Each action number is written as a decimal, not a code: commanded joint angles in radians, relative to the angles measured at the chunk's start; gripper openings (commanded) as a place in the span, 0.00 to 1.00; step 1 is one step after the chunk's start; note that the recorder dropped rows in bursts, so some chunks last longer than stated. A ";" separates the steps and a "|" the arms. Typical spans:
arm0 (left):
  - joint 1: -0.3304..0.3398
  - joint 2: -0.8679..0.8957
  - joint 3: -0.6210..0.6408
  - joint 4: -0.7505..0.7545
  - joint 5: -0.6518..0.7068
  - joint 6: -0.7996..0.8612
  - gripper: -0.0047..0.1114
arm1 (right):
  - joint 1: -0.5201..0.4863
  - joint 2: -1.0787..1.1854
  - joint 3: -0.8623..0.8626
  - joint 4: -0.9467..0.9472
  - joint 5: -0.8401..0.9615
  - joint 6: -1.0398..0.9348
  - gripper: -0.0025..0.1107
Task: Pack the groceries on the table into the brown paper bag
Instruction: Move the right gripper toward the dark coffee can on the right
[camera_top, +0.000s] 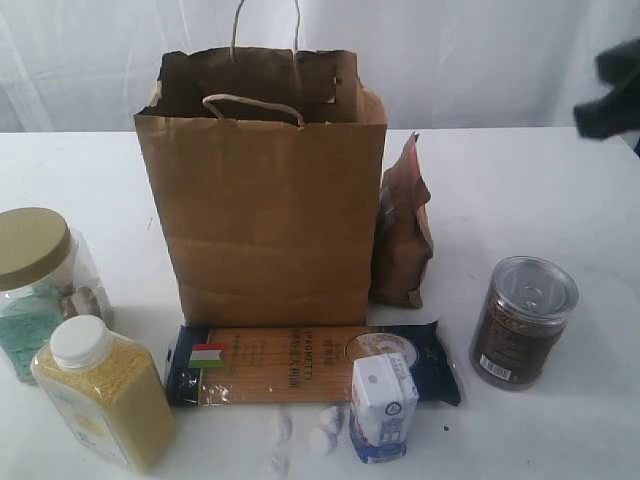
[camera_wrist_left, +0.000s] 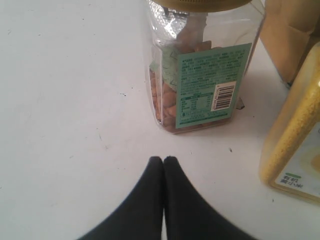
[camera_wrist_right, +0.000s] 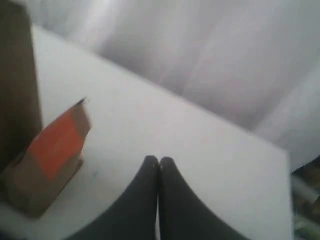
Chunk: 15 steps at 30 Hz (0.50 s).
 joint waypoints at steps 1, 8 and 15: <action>-0.009 -0.003 0.005 -0.005 0.000 0.001 0.04 | -0.005 0.068 -0.024 -0.063 0.243 0.004 0.02; -0.009 -0.003 0.005 -0.005 0.000 0.001 0.04 | -0.036 0.069 -0.024 -0.300 0.386 0.200 0.02; -0.009 -0.003 0.005 -0.005 0.000 0.001 0.04 | -0.036 0.011 -0.024 -0.201 0.313 0.318 0.02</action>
